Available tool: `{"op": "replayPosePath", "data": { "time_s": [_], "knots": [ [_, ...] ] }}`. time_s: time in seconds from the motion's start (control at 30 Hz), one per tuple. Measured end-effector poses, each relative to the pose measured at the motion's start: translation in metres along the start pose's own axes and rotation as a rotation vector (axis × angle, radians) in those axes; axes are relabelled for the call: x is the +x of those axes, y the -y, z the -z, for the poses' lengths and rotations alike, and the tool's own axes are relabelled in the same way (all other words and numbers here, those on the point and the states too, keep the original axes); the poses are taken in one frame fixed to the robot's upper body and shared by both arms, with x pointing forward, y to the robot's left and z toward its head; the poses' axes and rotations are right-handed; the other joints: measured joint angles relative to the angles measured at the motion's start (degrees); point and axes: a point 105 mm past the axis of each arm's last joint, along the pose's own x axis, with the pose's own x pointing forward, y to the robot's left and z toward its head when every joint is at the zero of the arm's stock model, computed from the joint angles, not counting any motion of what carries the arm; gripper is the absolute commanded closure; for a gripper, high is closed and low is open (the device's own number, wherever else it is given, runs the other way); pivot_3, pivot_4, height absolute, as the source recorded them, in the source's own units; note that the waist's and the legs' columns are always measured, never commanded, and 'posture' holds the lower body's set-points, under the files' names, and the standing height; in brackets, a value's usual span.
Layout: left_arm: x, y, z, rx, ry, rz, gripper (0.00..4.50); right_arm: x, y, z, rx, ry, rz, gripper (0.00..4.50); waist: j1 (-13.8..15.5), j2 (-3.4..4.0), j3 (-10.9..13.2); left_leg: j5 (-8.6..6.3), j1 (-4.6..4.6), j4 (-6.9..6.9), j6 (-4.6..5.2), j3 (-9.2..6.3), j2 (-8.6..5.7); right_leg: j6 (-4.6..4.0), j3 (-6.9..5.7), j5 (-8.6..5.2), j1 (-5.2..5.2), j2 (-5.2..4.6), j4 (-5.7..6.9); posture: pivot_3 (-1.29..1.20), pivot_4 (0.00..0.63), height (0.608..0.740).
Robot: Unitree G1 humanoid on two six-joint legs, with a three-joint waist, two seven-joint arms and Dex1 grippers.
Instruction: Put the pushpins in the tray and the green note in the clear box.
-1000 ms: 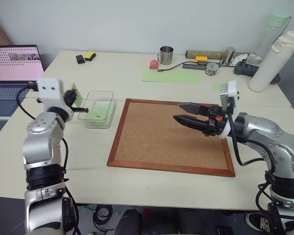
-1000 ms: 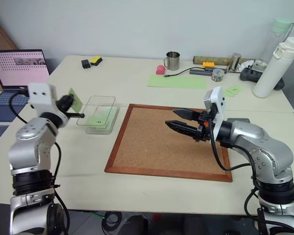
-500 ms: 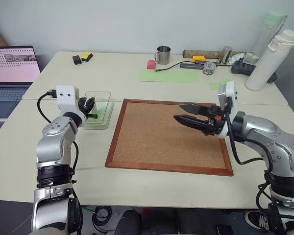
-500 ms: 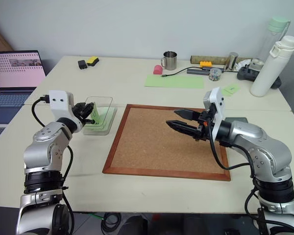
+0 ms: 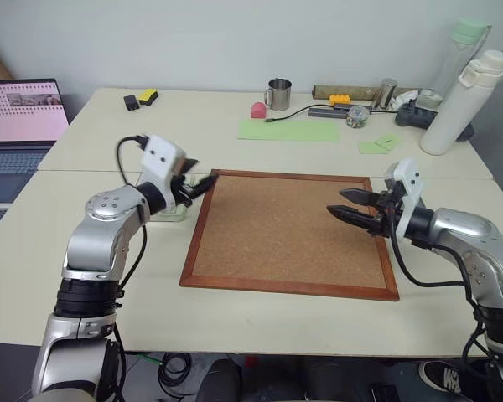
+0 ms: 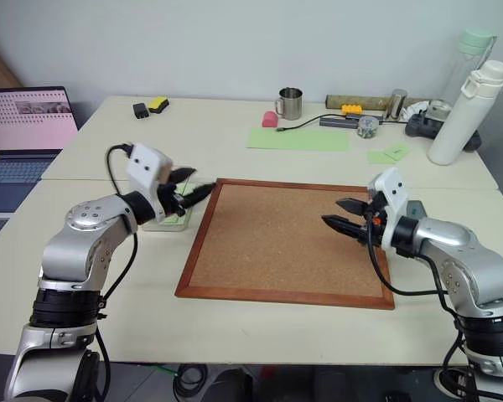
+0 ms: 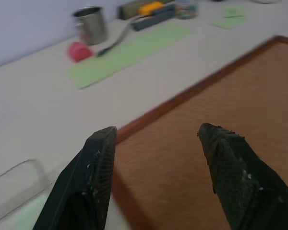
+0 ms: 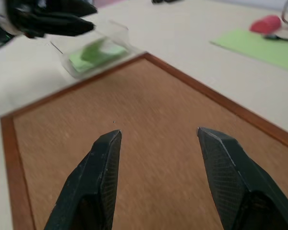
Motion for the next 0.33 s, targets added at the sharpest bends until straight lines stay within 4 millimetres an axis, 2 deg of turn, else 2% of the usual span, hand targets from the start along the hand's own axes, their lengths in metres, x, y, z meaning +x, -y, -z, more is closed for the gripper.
{"op": "replayPosePath", "data": {
  "time_s": [0.1,0.23,0.33],
  "knots": [
    [0.001,0.021,0.005,-0.02,-0.042,0.165,1.59,-0.001,-0.004,0.004,0.009,-0.005,-0.033,1.88,-0.3,0.0,0.0,-0.01,0.03,-0.01,0.01,0.0,0.02,0.0,0.03,0.0,0.0,0.04,0.0,0.0,0.15,0.74],
    [-0.013,0.036,0.016,-0.014,-0.135,0.33,1.59,-0.007,-0.009,0.011,0.03,-0.017,-0.062,1.88,-0.3,0.04,0.0,-0.01,0.01,-0.02,0.01,0.01,0.03,-0.01,0.03,-0.01,0.0,0.04,-0.02,0.0,0.15,0.74],
    [-0.015,0.043,0.018,-0.006,-0.15,0.39,1.59,-0.01,-0.011,0.009,0.026,-0.011,-0.071,1.88,0.0,0.04,0.0,-0.01,0.01,0.0,0.01,0.01,0.03,-0.01,0.02,-0.01,0.0,0.04,-0.01,0.0,0.15,0.74]
  ]
}}
